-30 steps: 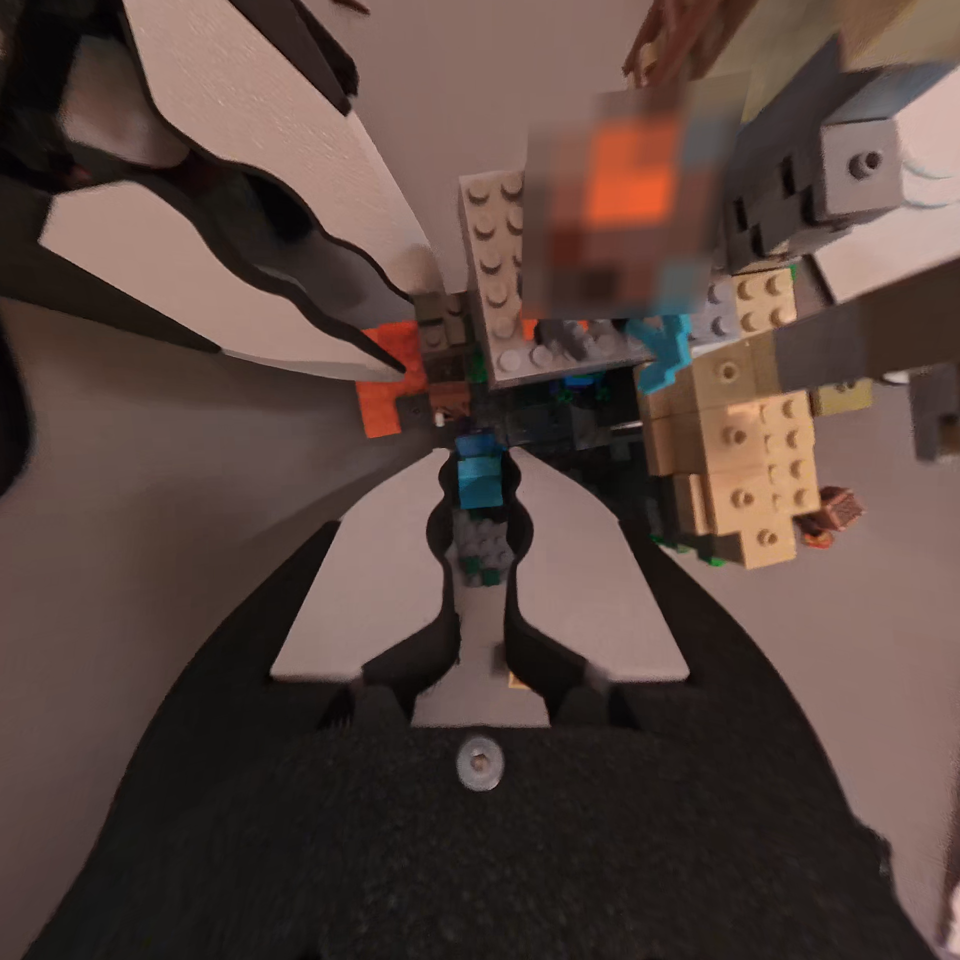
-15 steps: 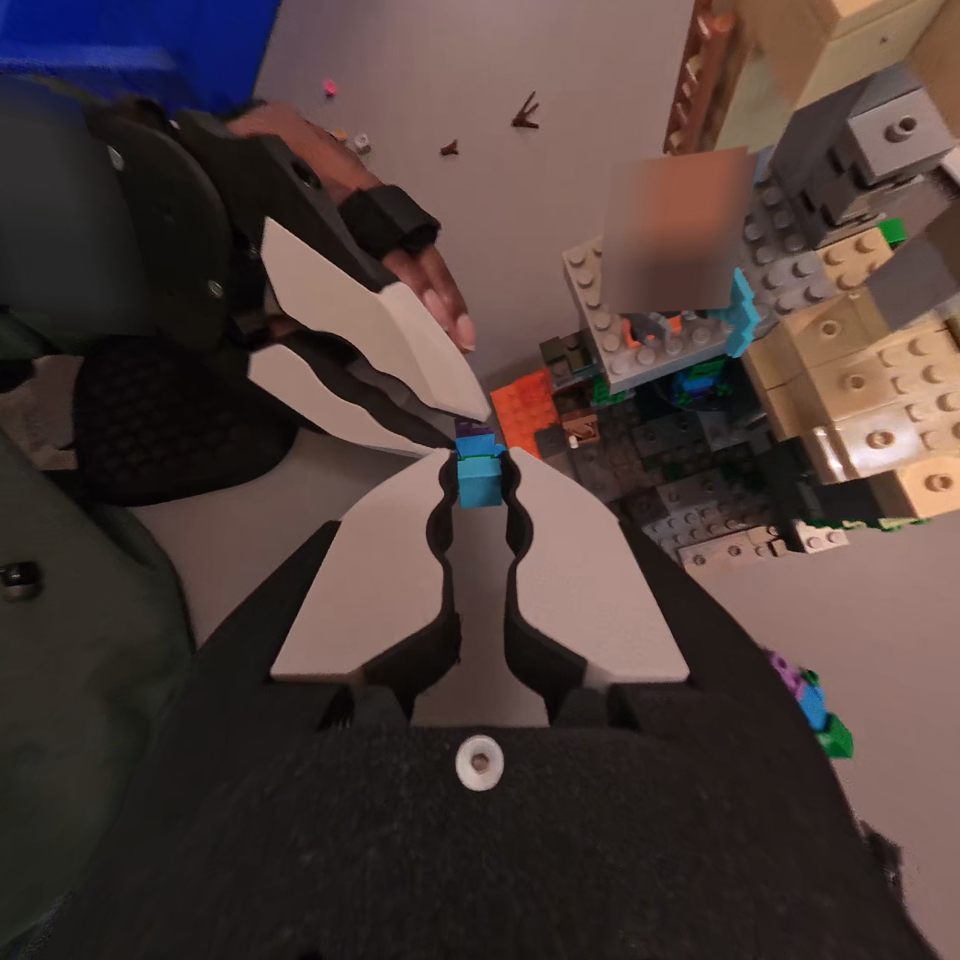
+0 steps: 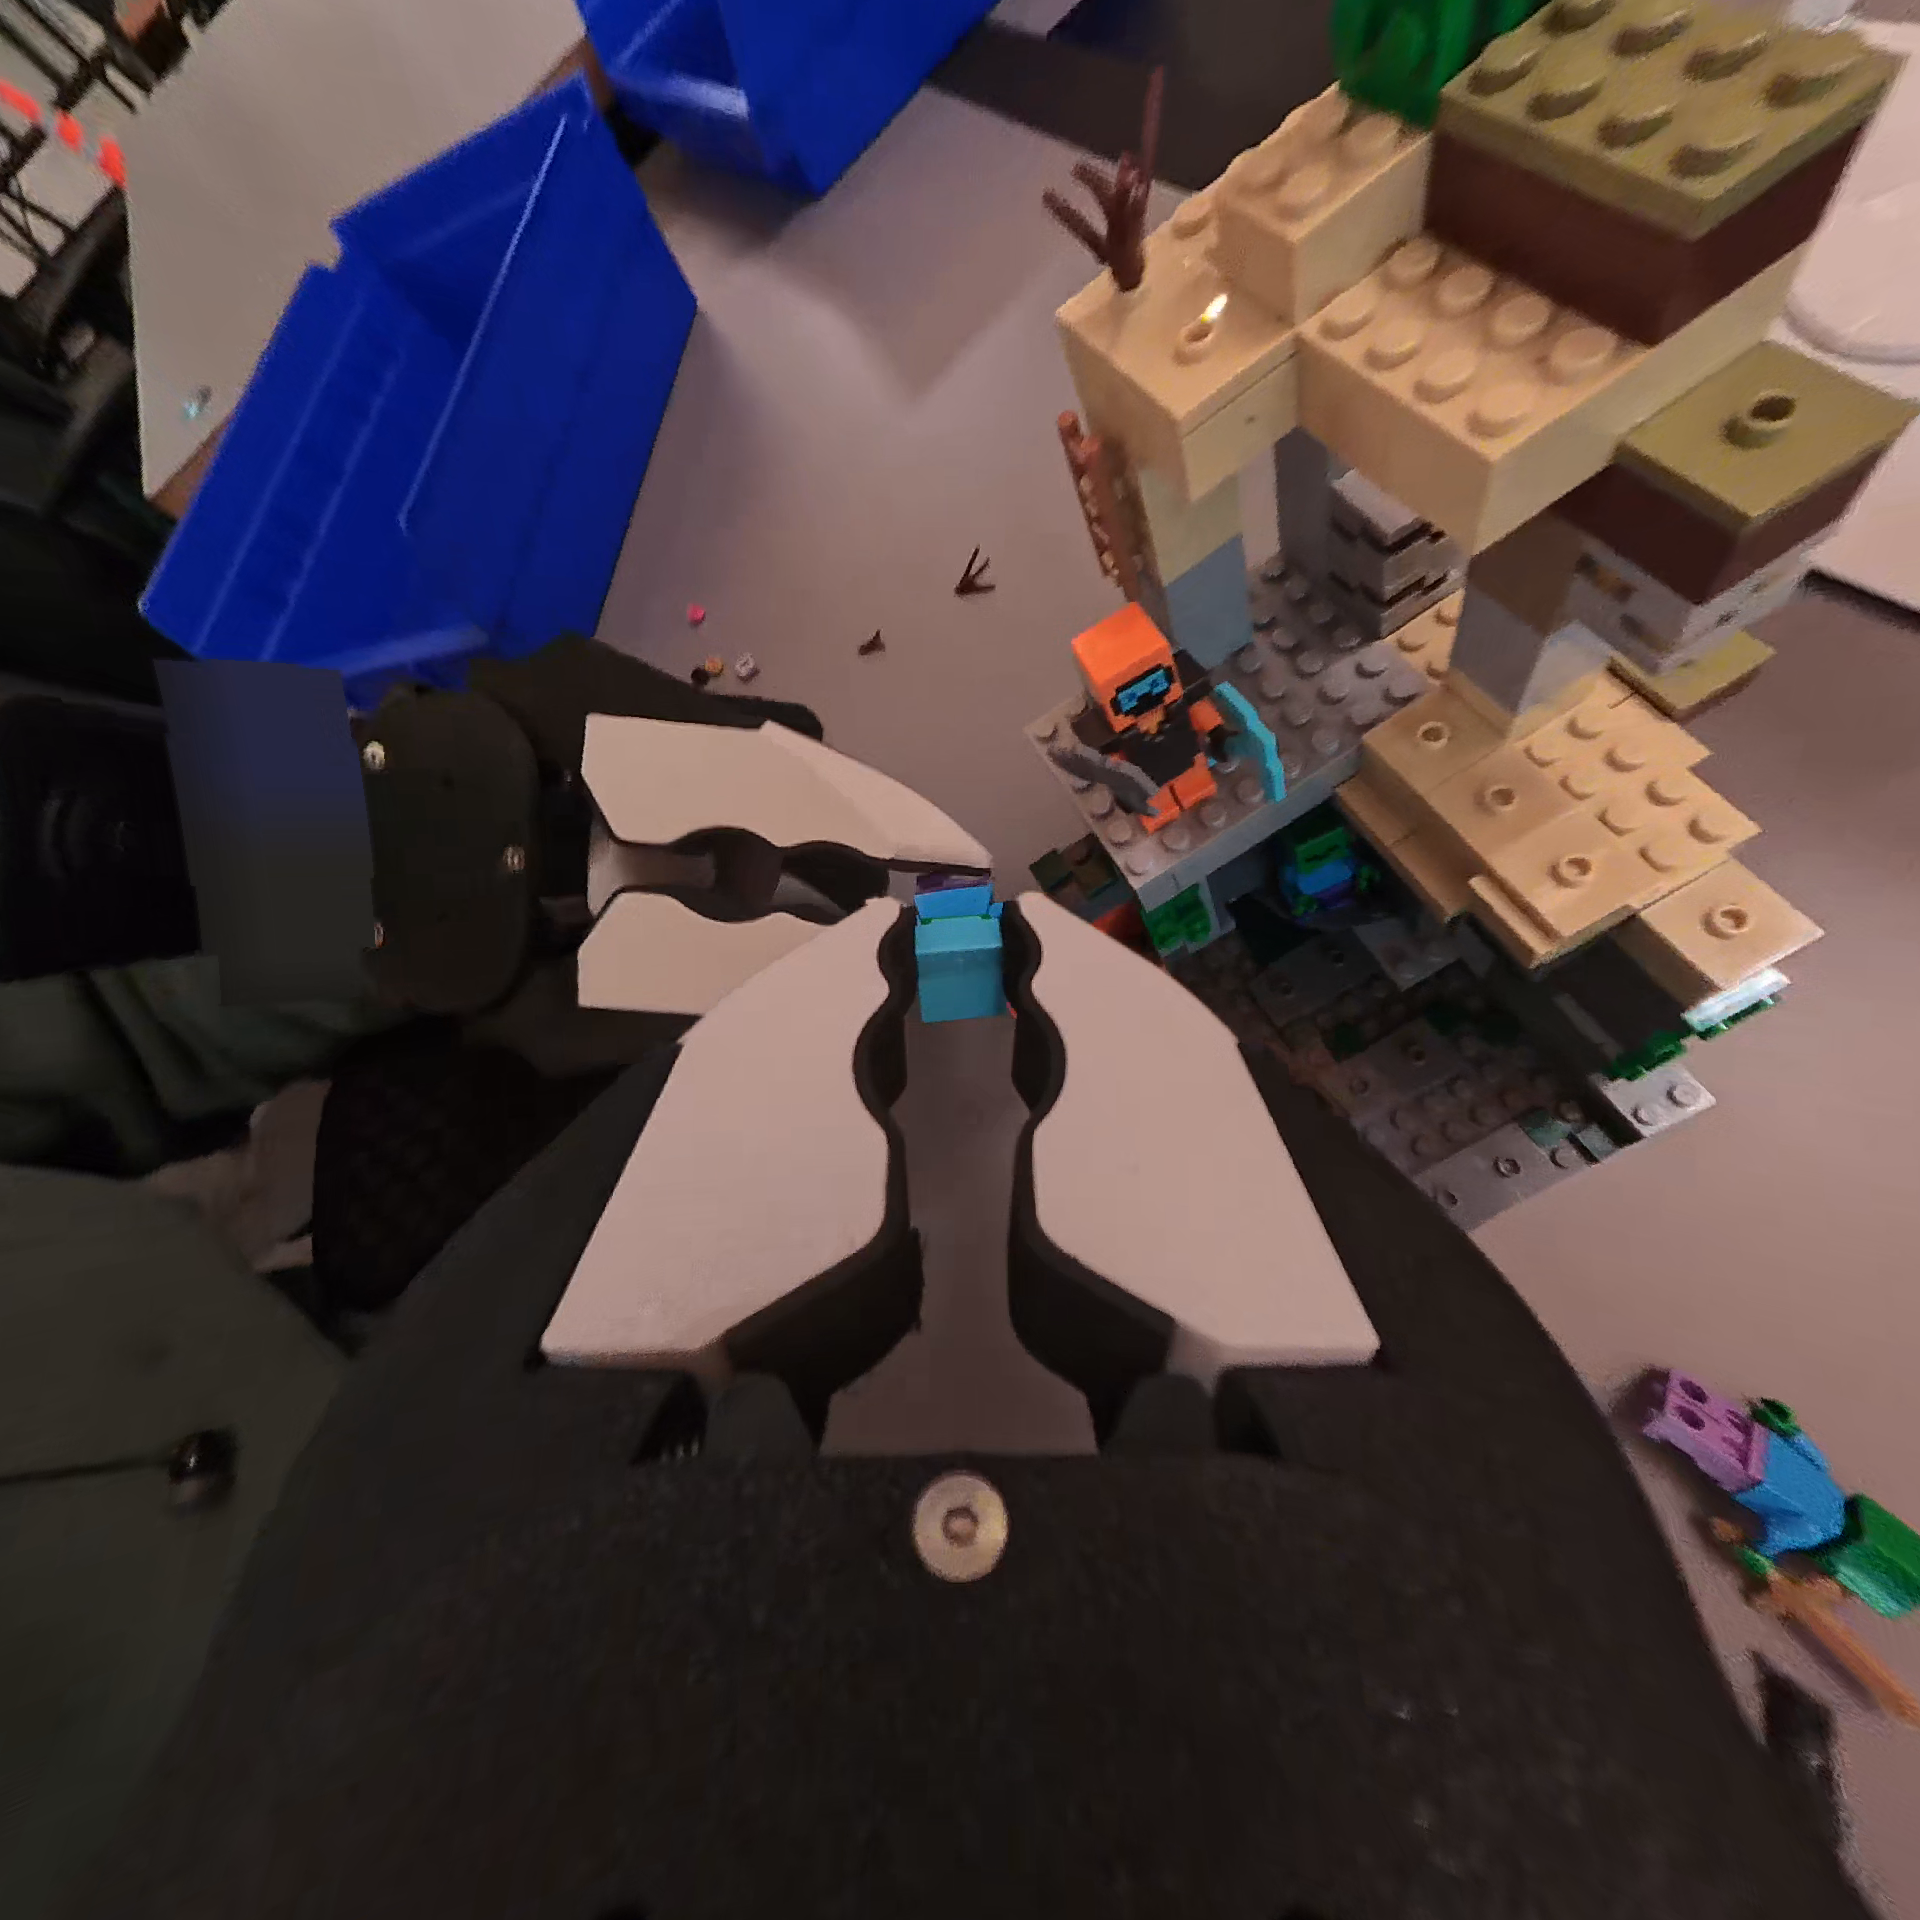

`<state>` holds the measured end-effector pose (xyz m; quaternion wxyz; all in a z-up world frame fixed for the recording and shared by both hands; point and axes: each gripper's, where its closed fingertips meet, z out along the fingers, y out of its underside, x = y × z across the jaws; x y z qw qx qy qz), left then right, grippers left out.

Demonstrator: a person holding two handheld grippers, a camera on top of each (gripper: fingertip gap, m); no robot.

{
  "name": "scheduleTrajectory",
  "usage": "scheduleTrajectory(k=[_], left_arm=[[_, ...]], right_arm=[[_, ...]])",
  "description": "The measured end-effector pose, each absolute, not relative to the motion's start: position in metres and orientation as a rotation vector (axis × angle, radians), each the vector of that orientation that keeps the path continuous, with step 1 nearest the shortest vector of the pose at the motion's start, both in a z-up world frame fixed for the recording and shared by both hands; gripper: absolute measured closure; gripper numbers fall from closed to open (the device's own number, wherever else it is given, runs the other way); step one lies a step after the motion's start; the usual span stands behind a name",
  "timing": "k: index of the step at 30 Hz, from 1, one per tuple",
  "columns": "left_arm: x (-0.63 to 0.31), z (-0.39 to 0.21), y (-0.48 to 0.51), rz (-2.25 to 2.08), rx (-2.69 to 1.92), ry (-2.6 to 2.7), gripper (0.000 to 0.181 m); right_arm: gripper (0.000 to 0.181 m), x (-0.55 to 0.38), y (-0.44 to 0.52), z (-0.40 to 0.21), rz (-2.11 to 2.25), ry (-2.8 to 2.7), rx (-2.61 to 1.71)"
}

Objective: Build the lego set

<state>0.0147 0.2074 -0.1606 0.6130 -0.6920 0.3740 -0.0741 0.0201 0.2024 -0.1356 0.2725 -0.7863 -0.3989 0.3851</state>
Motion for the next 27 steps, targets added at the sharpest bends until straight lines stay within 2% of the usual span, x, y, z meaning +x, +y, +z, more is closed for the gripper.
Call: scheduleTrajectory(k=[9, 18, 23, 27], left_arm=[[0.001, -0.153, 0.215, -0.178, -1.678, 0.674, 0.174], [0.004, -0.148, 0.211, -0.457, -1.734, 0.499, 0.173], [0.012, -0.148, 0.207, -0.468, -1.702, 0.56, 0.157], [0.01, -0.146, 0.209, -0.46, -1.7, 0.543, 0.164]], right_arm=[[0.166, 0.006, 0.21, -0.123, 1.091, -0.811, -2.031], [0.166, 0.0, 0.216, -0.113, 1.106, -0.692, -1.972], [0.166, 0.002, 0.215, -0.111, 1.106, -0.693, -1.958], [0.166, 0.001, 0.21, -0.113, 1.113, -0.709, -1.959]])
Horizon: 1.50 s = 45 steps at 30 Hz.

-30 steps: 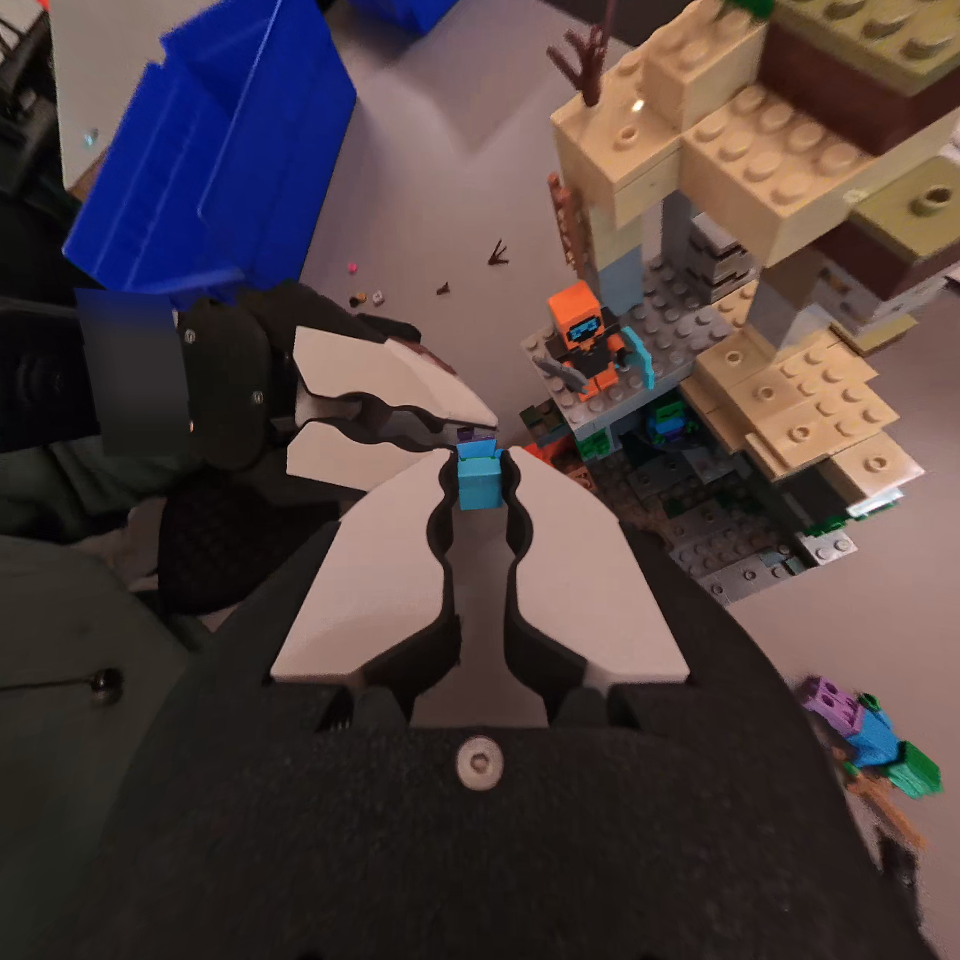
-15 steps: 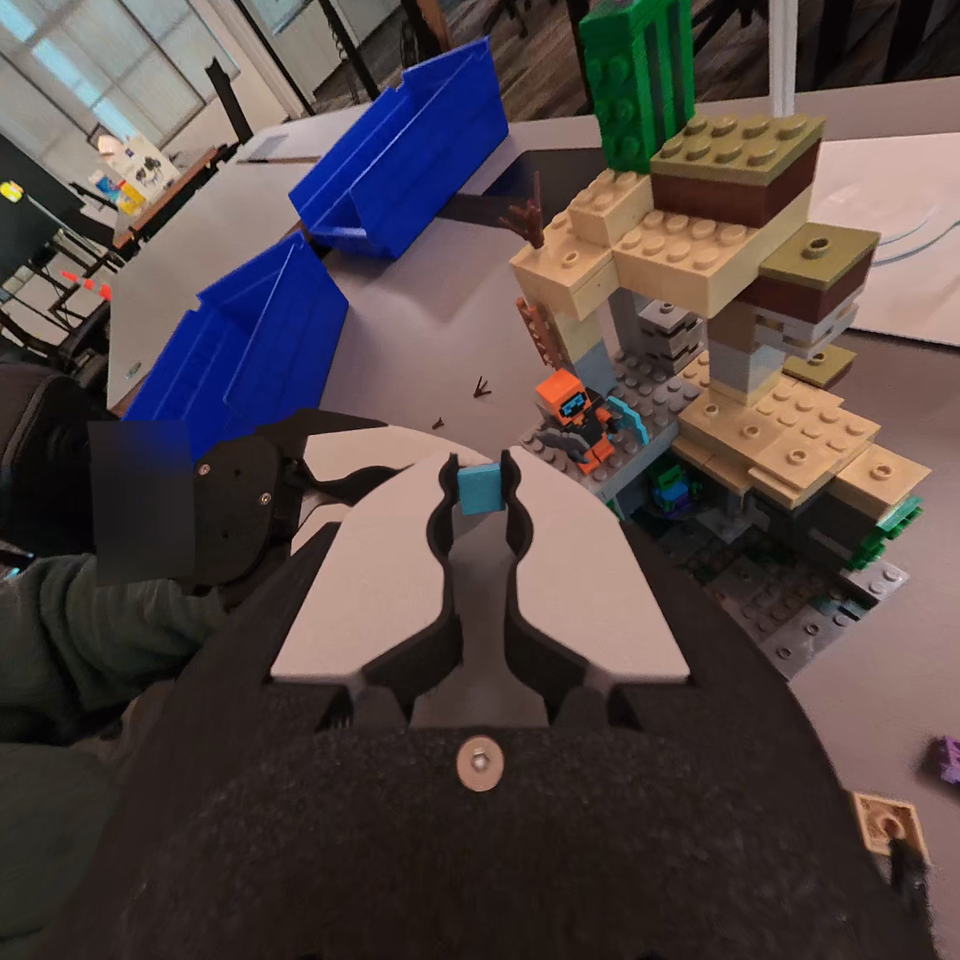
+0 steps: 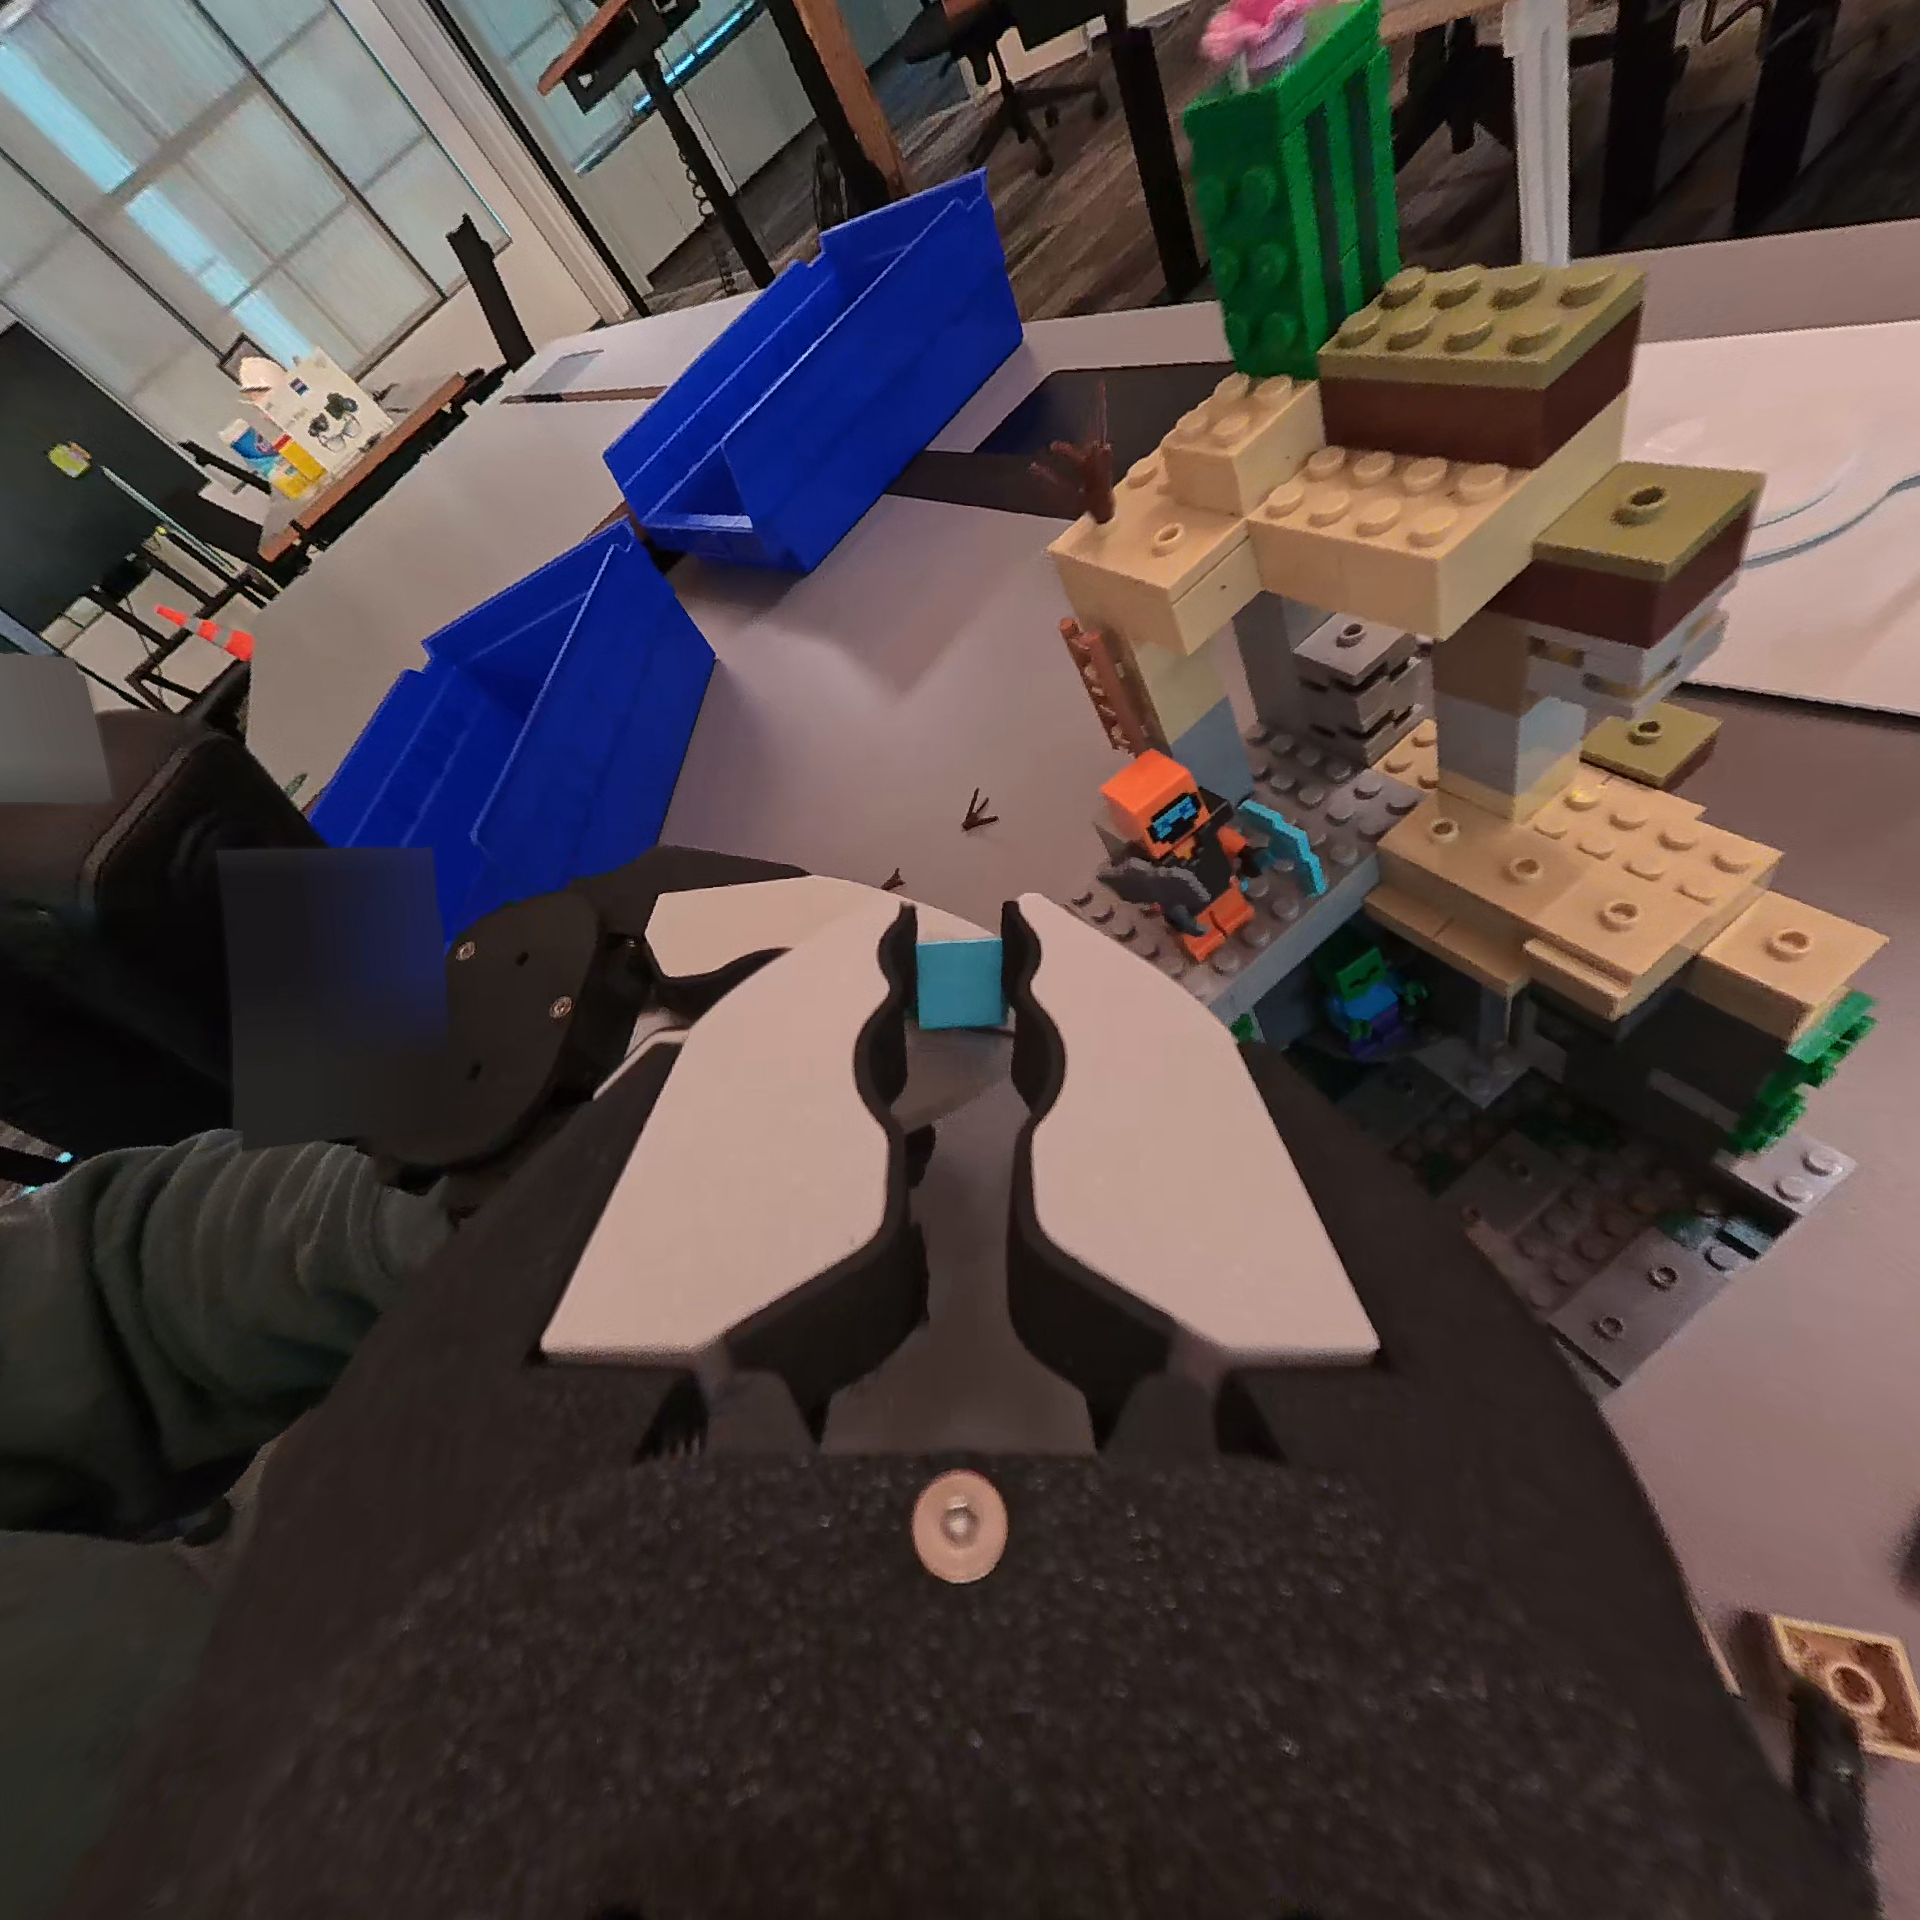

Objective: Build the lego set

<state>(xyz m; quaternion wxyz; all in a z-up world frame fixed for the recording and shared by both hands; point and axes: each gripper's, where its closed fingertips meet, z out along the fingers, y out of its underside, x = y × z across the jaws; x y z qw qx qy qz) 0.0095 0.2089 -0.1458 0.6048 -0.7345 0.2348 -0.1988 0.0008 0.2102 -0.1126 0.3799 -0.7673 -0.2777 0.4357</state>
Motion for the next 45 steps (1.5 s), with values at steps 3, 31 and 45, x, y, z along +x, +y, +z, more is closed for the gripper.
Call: scheduleTrajectory(k=[3, 31, 45], left_arm=[[0.007, -0.147, 0.21, -0.433, -1.708, 0.552, 0.171], [0.016, -0.143, 0.201, -0.391, -1.608, 0.747, 0.166], [0.036, -0.151, 0.189, -0.471, -1.631, 0.809, 0.165]], right_arm=[[0.166, 0.0, 0.209, -0.113, 1.094, -0.719, -1.951], [0.166, 0.024, 0.207, -0.115, 1.021, -1.04, -2.025], [0.166, 0.022, 0.192, -0.123, 1.063, -1.069, -1.986]])
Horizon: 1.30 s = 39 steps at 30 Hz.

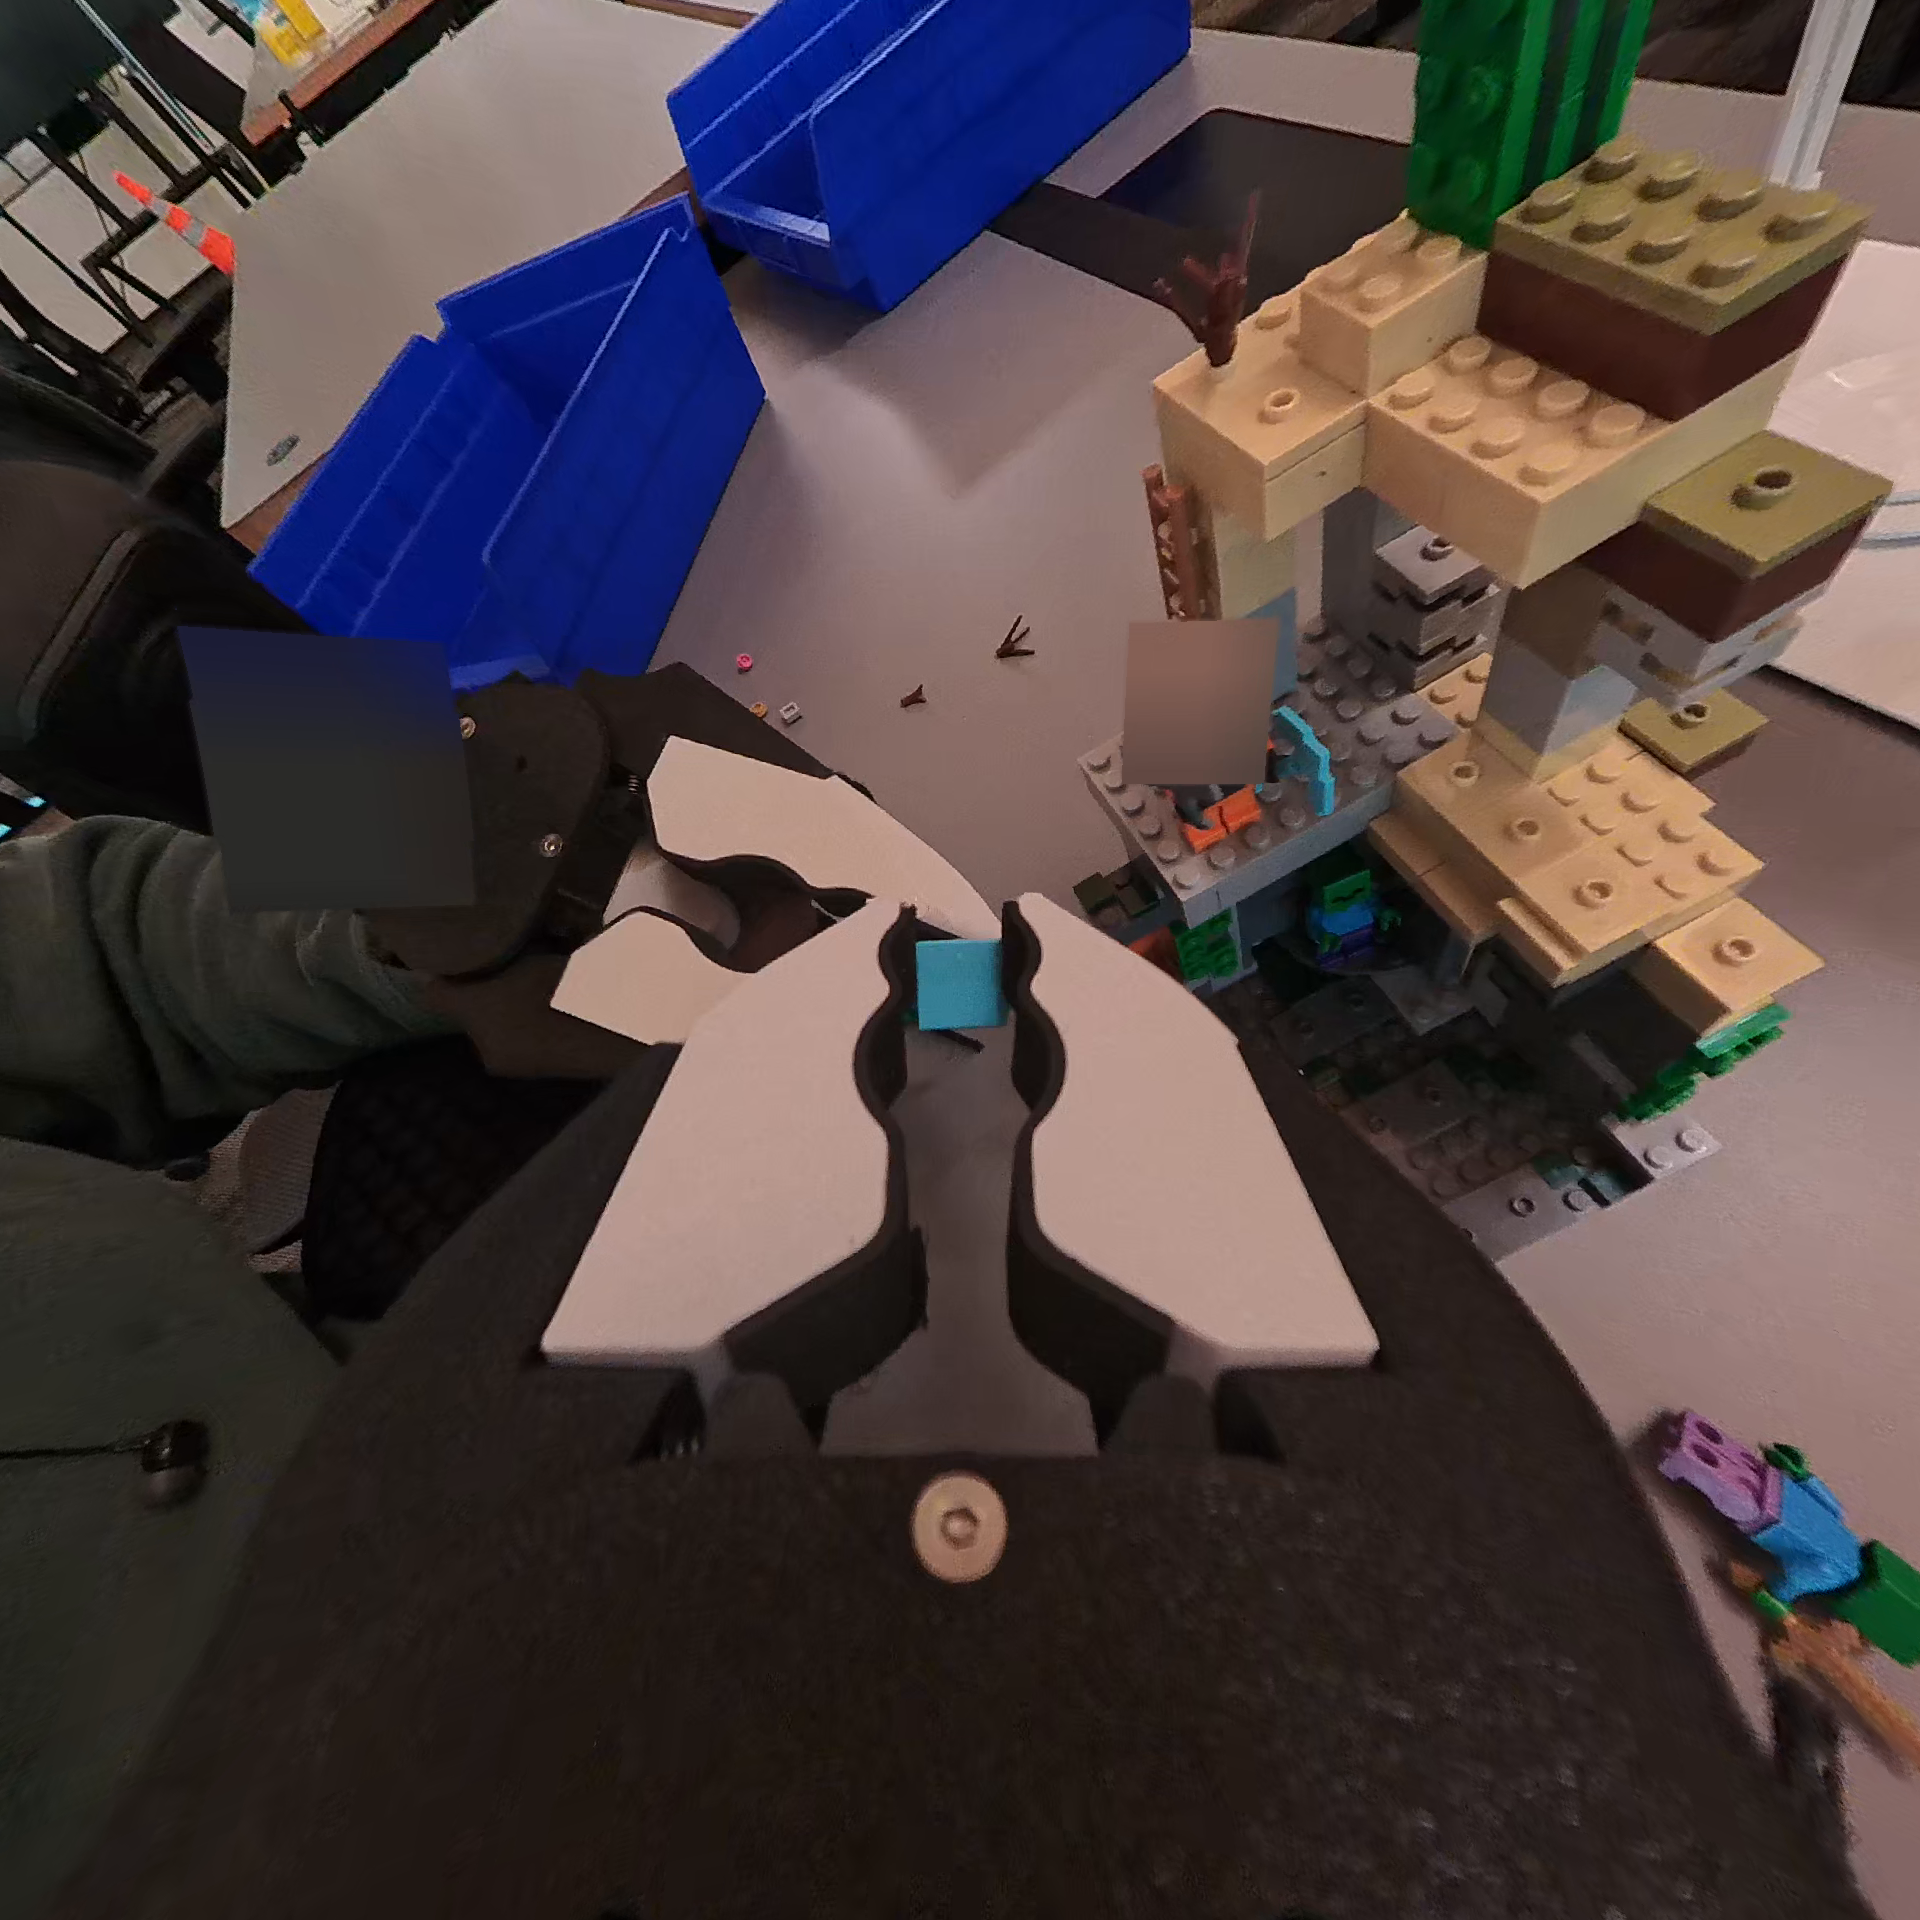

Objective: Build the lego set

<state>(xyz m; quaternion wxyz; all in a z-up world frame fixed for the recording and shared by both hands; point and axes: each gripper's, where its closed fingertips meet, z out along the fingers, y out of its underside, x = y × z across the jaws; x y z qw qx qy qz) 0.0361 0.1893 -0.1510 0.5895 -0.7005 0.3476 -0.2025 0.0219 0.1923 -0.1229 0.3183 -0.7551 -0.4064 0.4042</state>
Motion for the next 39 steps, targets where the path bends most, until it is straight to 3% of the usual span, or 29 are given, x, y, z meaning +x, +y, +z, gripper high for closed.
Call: scheduleTrajectory(k=[20, 29, 34, 39], left_arm=[[0.026, -0.129, 0.19, -0.381, -1.508, 0.734, 0.172], [0.024, -0.13, 0.192, -0.345, -1.506, 0.737, 0.172], [0.025, -0.133, 0.192, -0.281, -1.495, 0.763, 0.172], [0.026, -0.136, 0.192, -0.283, -1.494, 0.785, 0.168]], right_arm=[[0.156, 0.021, 0.19, -0.087, 1.032, -1.04, -1.726], [0.148, 0.032, 0.181, -0.106, 0.923, -1.111, -1.714], [0.164, 0.025, 0.183, -0.111, 0.9, -1.101, -1.743], [0.166, 0.027, 0.186, -0.117, 0.9, -1.136, -1.748]])
